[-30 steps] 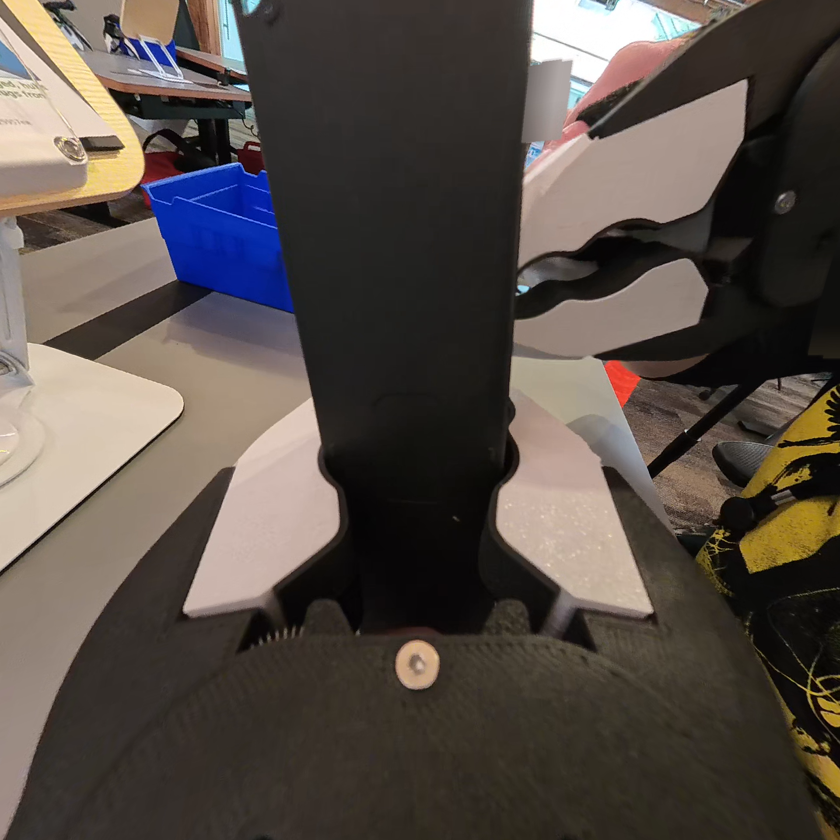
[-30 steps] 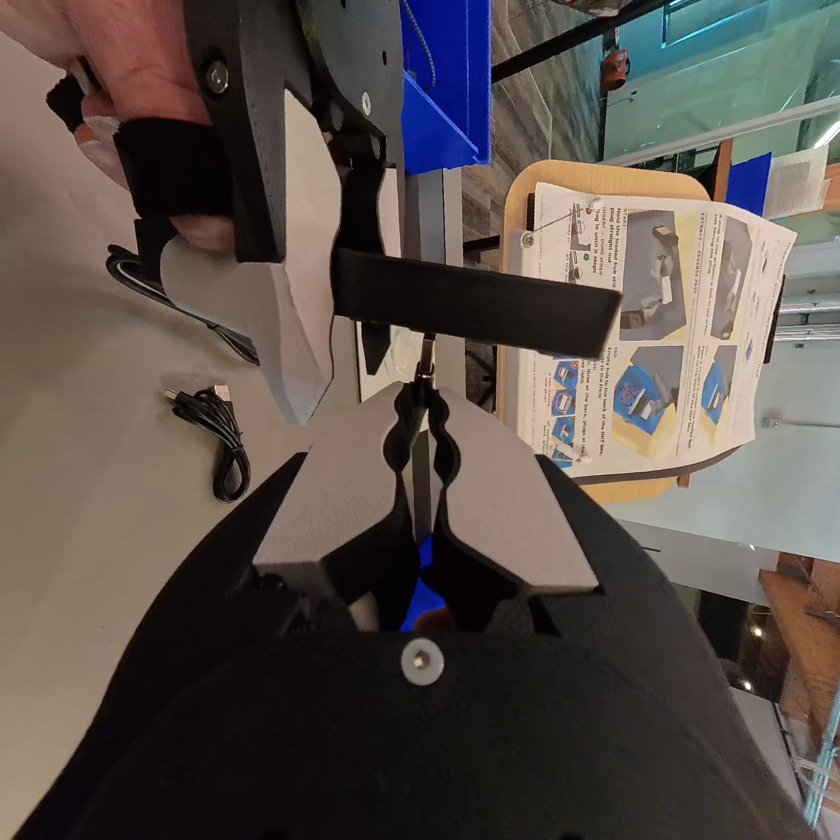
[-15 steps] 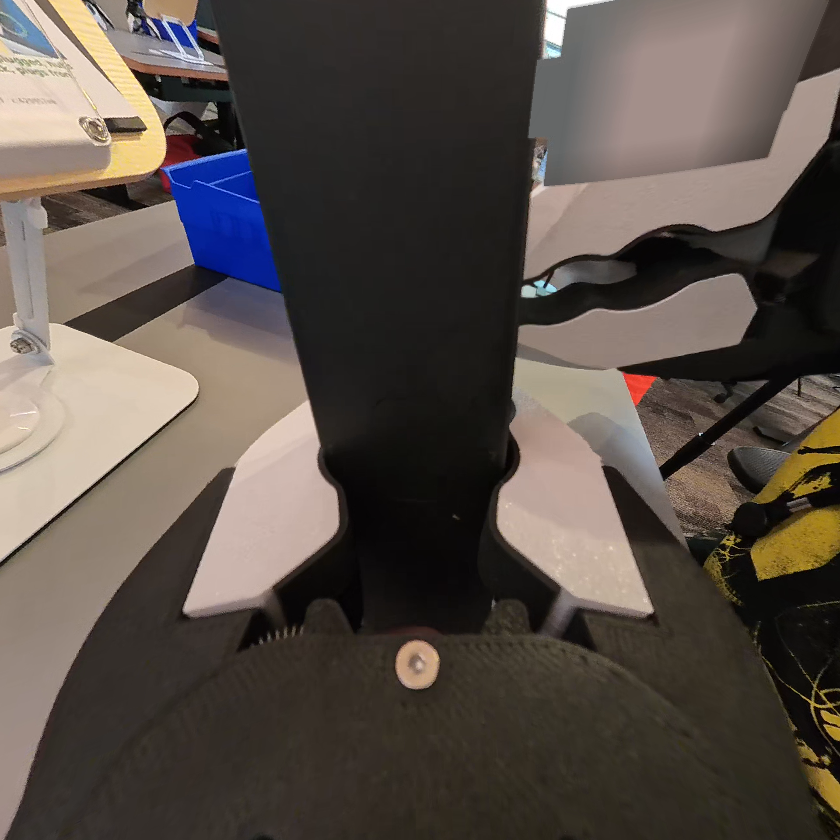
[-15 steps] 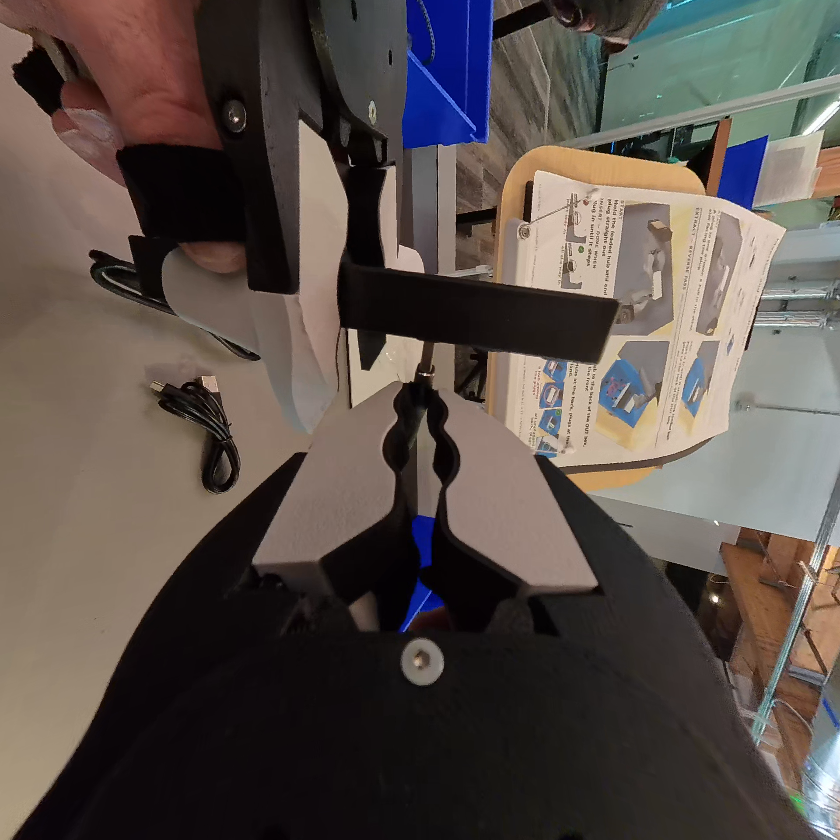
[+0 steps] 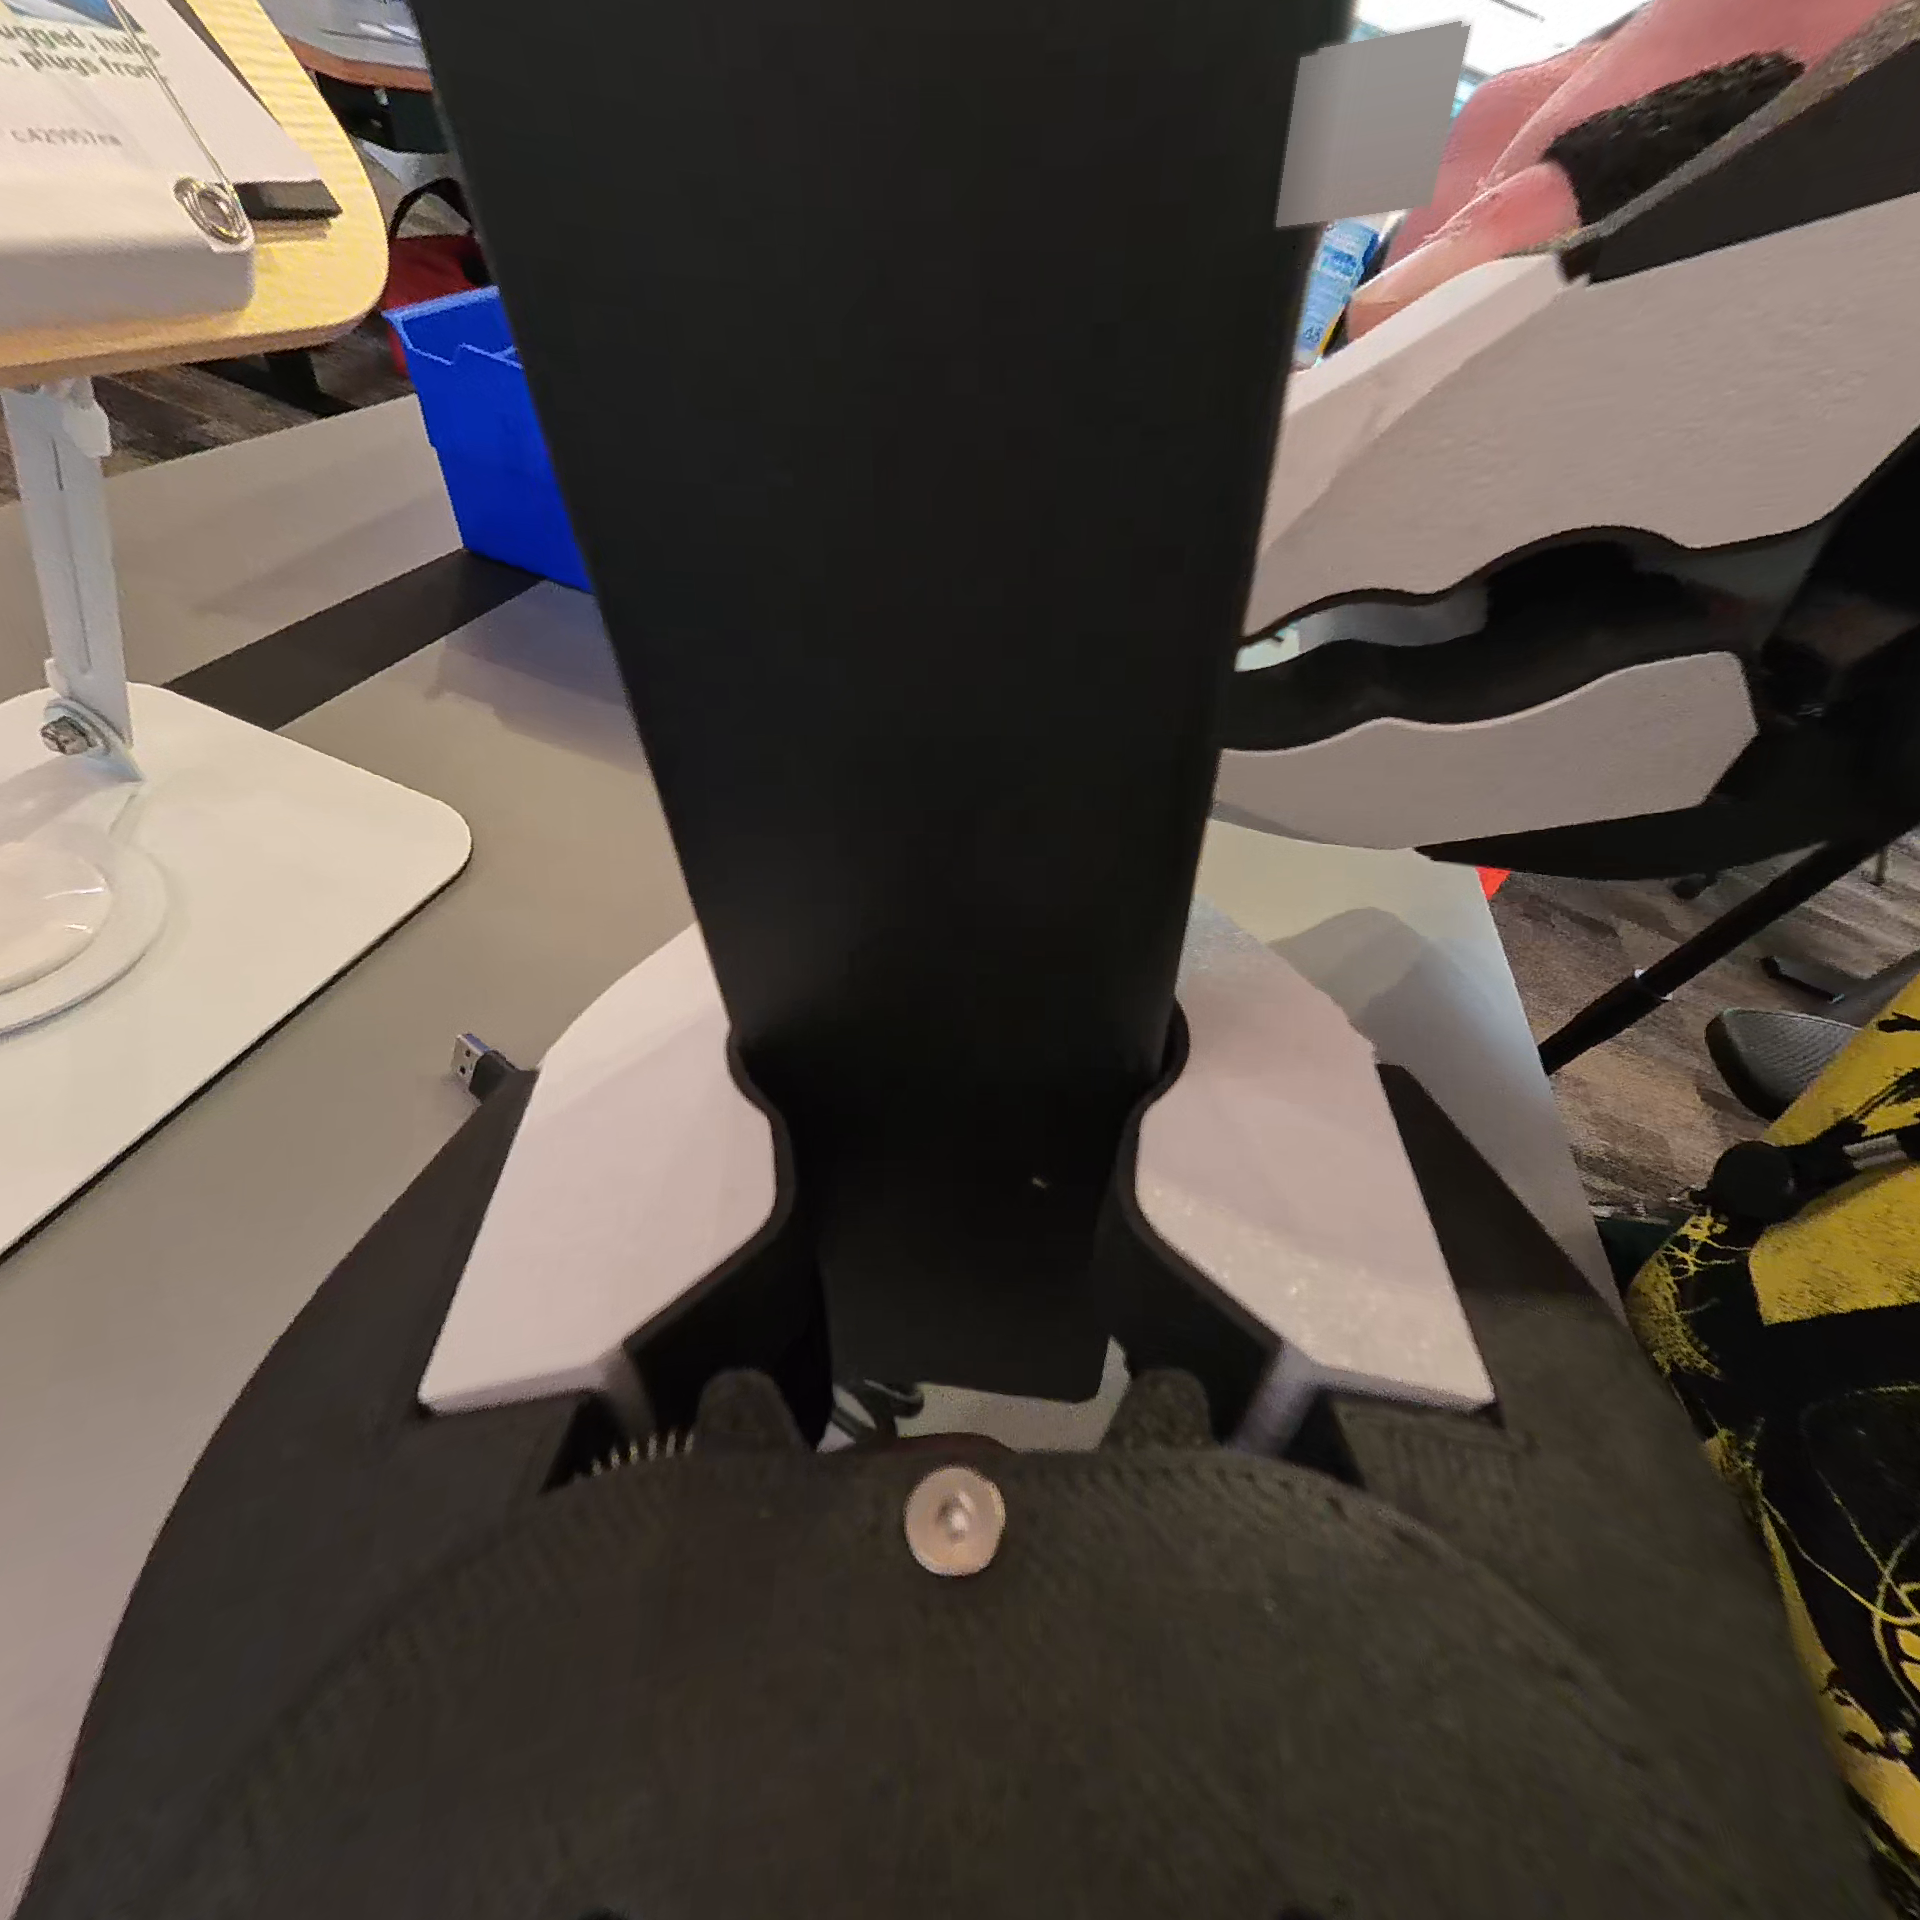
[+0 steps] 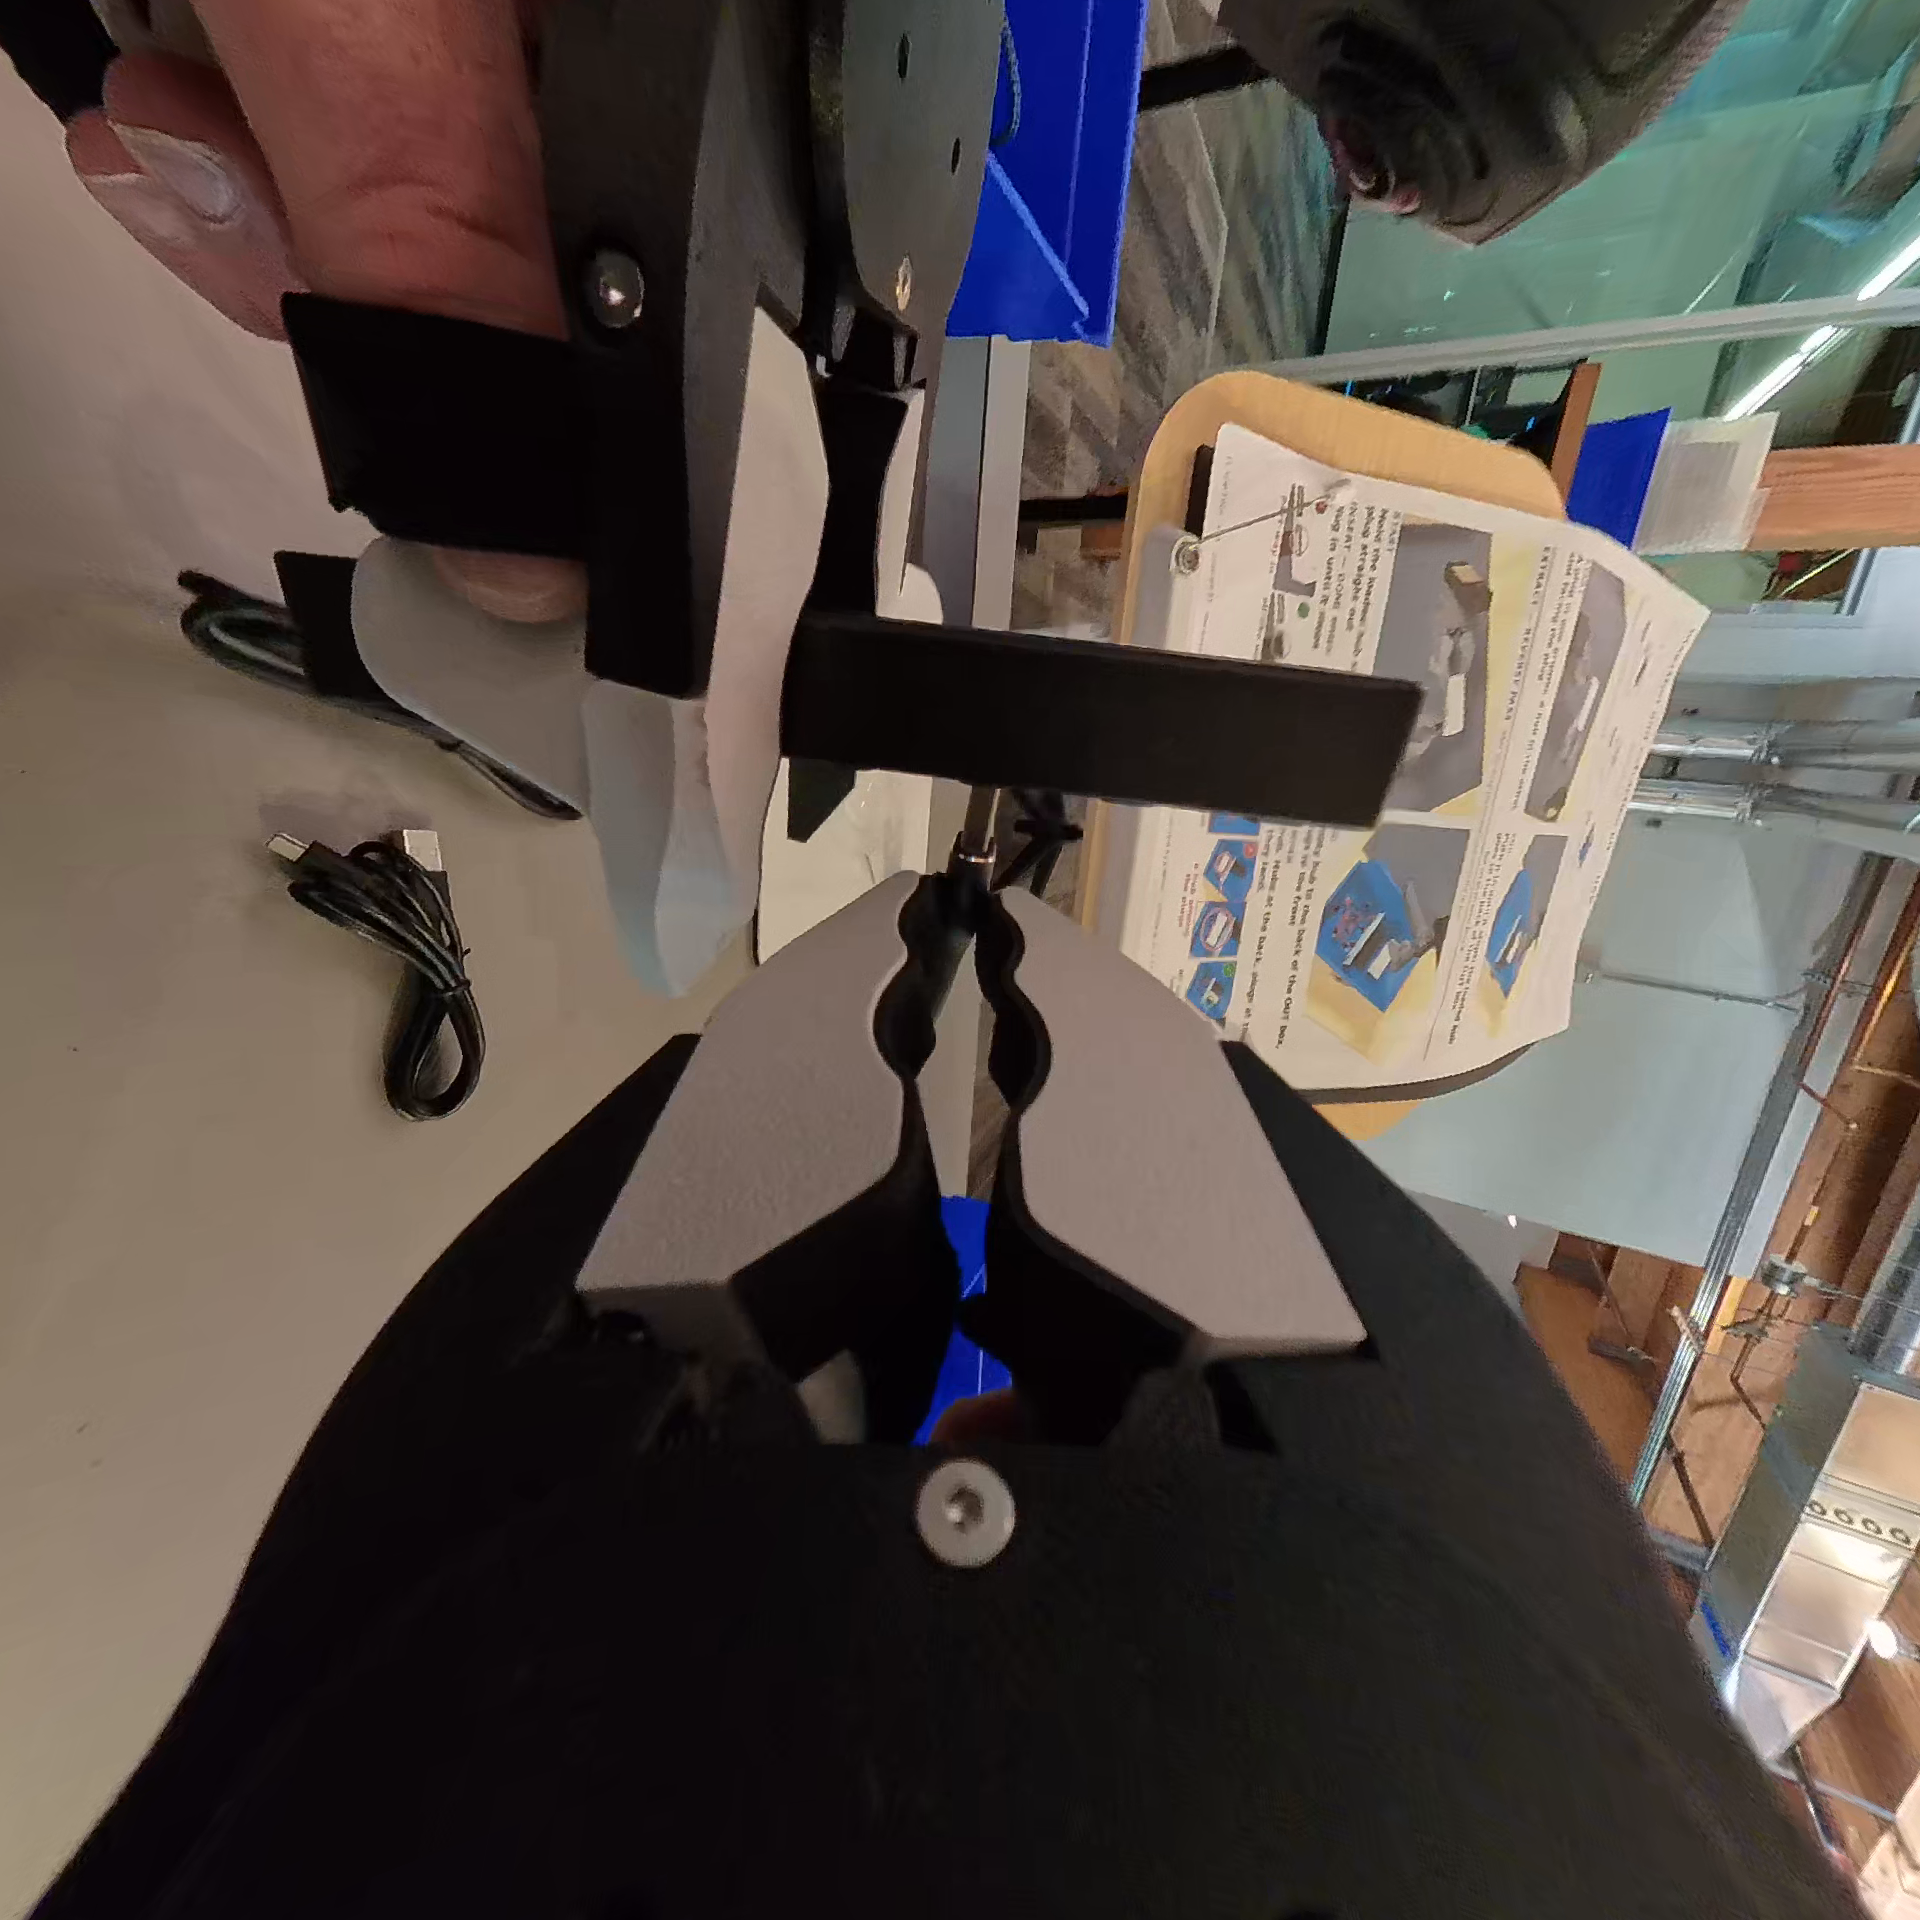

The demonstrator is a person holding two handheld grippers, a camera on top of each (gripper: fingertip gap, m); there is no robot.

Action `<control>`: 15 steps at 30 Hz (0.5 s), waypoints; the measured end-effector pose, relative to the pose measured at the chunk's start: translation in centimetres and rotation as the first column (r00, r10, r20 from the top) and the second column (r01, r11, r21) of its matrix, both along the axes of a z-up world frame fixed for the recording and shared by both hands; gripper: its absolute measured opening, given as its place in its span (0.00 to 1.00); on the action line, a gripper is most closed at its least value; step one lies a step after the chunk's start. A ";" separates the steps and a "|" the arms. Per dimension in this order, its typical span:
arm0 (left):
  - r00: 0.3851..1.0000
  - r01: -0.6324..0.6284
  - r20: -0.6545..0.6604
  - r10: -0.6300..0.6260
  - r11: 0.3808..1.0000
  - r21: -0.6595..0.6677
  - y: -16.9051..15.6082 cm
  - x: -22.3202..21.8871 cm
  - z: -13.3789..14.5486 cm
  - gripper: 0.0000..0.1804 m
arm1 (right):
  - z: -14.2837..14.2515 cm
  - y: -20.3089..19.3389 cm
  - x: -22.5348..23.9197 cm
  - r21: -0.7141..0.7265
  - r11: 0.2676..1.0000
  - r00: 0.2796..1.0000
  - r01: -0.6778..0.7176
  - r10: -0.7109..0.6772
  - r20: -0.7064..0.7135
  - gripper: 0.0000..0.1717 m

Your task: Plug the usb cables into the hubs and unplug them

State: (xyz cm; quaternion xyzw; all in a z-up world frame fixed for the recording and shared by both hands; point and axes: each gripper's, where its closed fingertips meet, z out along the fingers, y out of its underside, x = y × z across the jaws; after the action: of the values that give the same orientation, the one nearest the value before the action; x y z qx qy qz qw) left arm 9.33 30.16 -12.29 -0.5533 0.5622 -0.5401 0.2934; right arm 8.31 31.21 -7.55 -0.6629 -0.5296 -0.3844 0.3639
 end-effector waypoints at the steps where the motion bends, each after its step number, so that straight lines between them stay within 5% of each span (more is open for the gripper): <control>1: 1.000 -0.003 -0.002 0.003 1.000 0.004 0.0 0.0 0.0 0.37 | 0.0 0.0 -0.1 0.002 1.000 1.000 -0.010 0.010 -0.003 0.03; 15: 1.000 0.017 -0.011 -0.017 1.000 0.012 -0.3 0.2 -0.5 0.37 | -0.1 -0.3 0.0 0.001 0.998 0.998 -0.062 0.062 -0.001 0.03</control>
State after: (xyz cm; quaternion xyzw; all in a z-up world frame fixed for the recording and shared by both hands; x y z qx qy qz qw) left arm 9.53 29.85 -12.83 -0.5496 0.5719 -0.5361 0.2889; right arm 8.35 30.92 -7.65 -0.6462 -0.5493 -0.3730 0.3763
